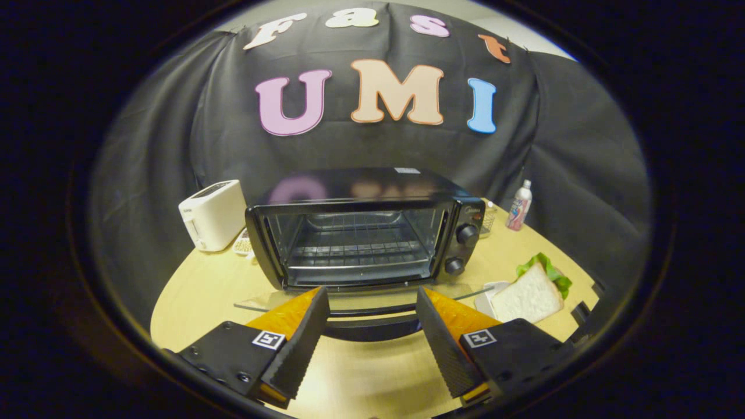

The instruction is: Open the toaster oven, put the food inside, and close the toaster oven door.

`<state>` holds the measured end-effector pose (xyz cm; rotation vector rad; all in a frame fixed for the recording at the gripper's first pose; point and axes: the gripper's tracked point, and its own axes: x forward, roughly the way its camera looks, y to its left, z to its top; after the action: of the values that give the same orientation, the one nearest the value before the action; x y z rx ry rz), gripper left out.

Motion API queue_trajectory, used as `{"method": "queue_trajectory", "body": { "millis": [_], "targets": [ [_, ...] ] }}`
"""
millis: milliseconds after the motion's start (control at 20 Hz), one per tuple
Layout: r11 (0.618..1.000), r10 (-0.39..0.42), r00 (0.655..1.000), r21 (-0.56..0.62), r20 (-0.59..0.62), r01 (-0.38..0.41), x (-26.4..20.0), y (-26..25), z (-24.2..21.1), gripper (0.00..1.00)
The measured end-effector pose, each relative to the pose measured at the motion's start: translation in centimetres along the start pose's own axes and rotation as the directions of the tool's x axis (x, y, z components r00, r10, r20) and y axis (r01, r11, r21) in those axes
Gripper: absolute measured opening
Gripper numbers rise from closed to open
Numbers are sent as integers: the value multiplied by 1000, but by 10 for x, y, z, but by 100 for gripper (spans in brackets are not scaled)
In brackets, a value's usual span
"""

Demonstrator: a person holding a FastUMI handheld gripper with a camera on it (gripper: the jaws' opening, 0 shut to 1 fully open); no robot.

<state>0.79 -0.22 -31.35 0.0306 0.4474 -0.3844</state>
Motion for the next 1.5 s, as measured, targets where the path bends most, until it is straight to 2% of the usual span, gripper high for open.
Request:
{"method": "queue_trajectory", "body": {
  "millis": [250, 600, 750, 900, 950, 1200, 1350, 1500],
  "targets": [
    [1000, -19, 993, -15, -118, 17, -3, -8, -40, 95],
    [990, -54, 949, -144, -310, 10, 22, -6, -101, 95],
    [995, -39, 956, -101, -290, 10, 31, -3, -99, 94],
    [999, -12, 957, 39, -289, 24, 32, -3, -105, 93],
    [999, -19, 959, 41, -282, 32, 33, -7, -103, 92],
    [1000, 0, 943, -3, -332, -1, 32, -9, -100, 91],
    [991, -66, 920, -132, -385, 16, 22, -36, -85, 91],
    [986, -65, 932, -165, -356, 6, 12, -65, -52, 91]
  ]
}}
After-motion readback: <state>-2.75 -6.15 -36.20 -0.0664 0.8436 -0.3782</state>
